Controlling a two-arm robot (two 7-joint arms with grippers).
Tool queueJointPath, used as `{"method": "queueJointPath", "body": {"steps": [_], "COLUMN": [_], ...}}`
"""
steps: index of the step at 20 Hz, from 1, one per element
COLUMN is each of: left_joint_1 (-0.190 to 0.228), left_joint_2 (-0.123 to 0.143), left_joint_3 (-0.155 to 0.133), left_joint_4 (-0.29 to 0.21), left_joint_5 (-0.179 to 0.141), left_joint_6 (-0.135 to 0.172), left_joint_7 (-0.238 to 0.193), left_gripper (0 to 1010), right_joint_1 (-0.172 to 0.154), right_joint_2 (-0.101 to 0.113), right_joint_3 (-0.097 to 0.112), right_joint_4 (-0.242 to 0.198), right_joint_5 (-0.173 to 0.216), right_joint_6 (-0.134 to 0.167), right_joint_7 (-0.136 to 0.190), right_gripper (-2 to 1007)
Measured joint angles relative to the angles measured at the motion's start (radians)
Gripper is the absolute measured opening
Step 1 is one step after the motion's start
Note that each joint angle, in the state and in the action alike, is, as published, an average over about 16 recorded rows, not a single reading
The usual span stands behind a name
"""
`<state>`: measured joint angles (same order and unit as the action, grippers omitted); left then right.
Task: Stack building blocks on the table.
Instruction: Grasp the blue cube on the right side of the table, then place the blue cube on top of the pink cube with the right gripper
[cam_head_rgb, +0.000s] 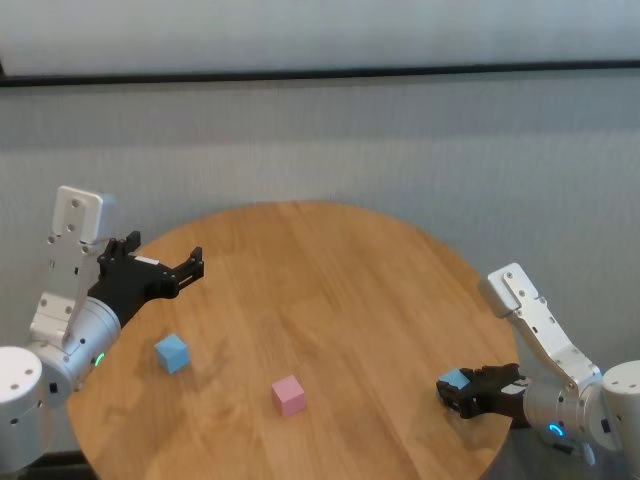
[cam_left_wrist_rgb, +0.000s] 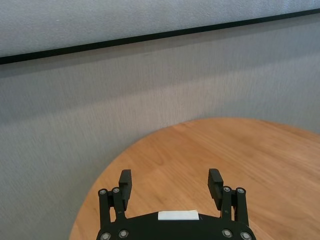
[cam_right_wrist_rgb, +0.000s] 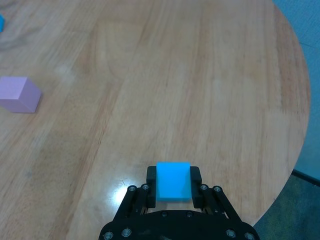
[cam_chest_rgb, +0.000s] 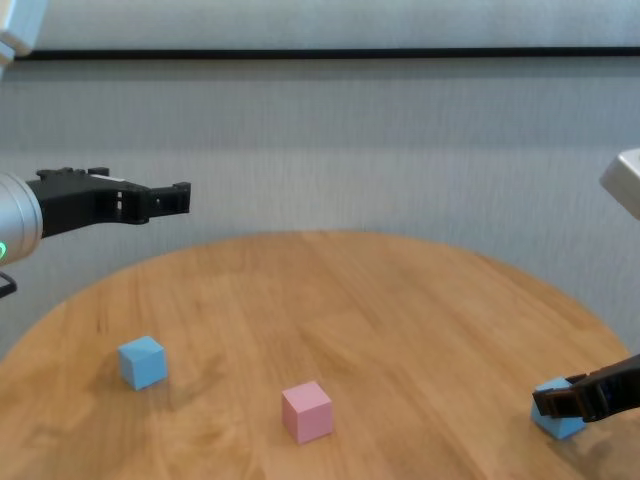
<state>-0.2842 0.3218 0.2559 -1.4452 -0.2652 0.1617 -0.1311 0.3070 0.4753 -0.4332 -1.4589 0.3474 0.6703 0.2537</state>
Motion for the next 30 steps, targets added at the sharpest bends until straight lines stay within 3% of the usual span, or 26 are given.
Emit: {"method": "queueJointPath", "body": {"steps": [3, 6, 13, 16, 19, 21, 24, 30], "left_joint_1": [0.0, 0.0, 0.0, 0.0, 0.0, 0.0, 0.0, 0.0], "left_joint_2": [0.0, 0.0, 0.0, 0.0, 0.0, 0.0, 0.0, 0.0], "left_joint_3": [0.0, 0.0, 0.0, 0.0, 0.0, 0.0, 0.0, 0.0], "left_joint_4": [0.0, 0.0, 0.0, 0.0, 0.0, 0.0, 0.0, 0.0], "left_joint_5": [0.0, 0.0, 0.0, 0.0, 0.0, 0.0, 0.0, 0.0], "left_joint_6": [0.0, 0.0, 0.0, 0.0, 0.0, 0.0, 0.0, 0.0], "left_joint_7": [0.0, 0.0, 0.0, 0.0, 0.0, 0.0, 0.0, 0.0], "left_gripper": [999, 999, 999, 999, 999, 999, 999, 999], "right_joint_1": [0.0, 0.003, 0.019, 0.029, 0.039, 0.045, 0.053, 0.059], "right_joint_2": [0.002, 0.006, 0.006, -0.002, -0.021, -0.038, -0.067, -0.122], "right_joint_3": [-0.005, -0.018, -0.069, -0.095, -0.117, -0.127, -0.136, -0.147], "right_joint_4": [-0.003, -0.007, -0.009, -0.005, 0.001, 0.006, 0.01, -0.002], "right_joint_5": [-0.007, -0.027, -0.089, -0.116, -0.135, -0.14, -0.143, -0.145], "right_joint_6": [-0.017, -0.059, -0.224, -0.296, -0.34, -0.349, -0.336, -0.257], "right_joint_7": [0.005, 0.017, 0.078, 0.108, 0.13, 0.139, 0.146, 0.141], "right_gripper": [389, 370, 369, 369, 369, 369, 369, 369]}}
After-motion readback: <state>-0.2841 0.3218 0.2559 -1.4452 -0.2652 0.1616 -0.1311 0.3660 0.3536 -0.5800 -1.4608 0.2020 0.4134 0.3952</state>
